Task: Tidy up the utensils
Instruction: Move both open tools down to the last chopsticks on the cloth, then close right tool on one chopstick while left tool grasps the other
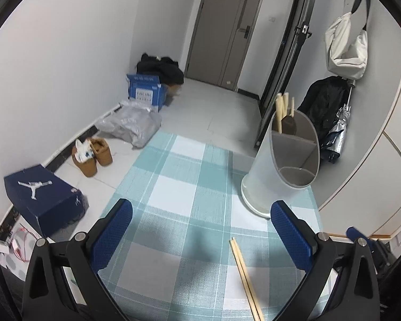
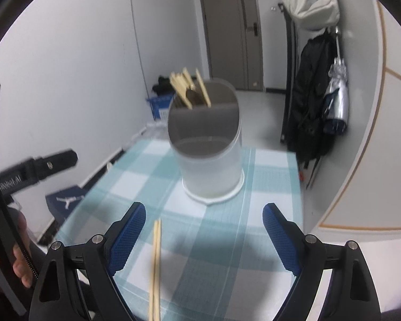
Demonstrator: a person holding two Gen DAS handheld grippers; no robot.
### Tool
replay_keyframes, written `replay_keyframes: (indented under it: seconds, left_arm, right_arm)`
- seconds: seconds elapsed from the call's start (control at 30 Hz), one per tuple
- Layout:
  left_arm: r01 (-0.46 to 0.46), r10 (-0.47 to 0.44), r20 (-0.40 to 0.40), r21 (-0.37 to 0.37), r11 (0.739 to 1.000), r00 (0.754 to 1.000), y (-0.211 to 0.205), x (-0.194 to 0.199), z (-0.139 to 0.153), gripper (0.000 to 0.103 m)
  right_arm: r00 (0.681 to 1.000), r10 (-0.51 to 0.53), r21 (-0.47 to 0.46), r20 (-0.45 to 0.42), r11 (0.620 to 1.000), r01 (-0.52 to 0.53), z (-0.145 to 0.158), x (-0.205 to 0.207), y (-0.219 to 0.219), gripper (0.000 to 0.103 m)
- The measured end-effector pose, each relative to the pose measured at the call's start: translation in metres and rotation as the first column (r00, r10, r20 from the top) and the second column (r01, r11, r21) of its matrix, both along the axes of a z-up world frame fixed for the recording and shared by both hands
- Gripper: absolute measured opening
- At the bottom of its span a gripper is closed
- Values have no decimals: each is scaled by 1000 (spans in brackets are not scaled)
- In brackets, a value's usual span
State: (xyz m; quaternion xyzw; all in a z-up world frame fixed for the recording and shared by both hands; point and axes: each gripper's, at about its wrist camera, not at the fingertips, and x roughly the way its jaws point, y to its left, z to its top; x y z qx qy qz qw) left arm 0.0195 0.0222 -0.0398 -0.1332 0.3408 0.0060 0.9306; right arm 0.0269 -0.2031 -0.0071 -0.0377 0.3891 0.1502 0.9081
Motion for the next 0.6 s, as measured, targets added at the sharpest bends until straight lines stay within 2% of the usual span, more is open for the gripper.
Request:
replay_keyframes:
  seconds: [0.23,0.47,0.53,0.6]
  left_arm:
    - [-4,2,-83,-17,1000,997,8,13,-18,102]
    - [-6,4,-139,-17,1000,990,18,18,-21,102]
    - [-18,14,-146,-25,1000,989,22,20,-21,102]
    - [-35,29,-147,-34,999,989,27,20,-21,102]
  right_arm:
    - [993,11,-32,-118,999,-15,-35,14,13,90]
    - [971,4,-63,-240,998,-20,-69,31,25,88]
    - [964,26,-75,-265,996,-47,-77,32,32,85]
    - [958,47,-87,-283,993,-75,-84,33,39,77]
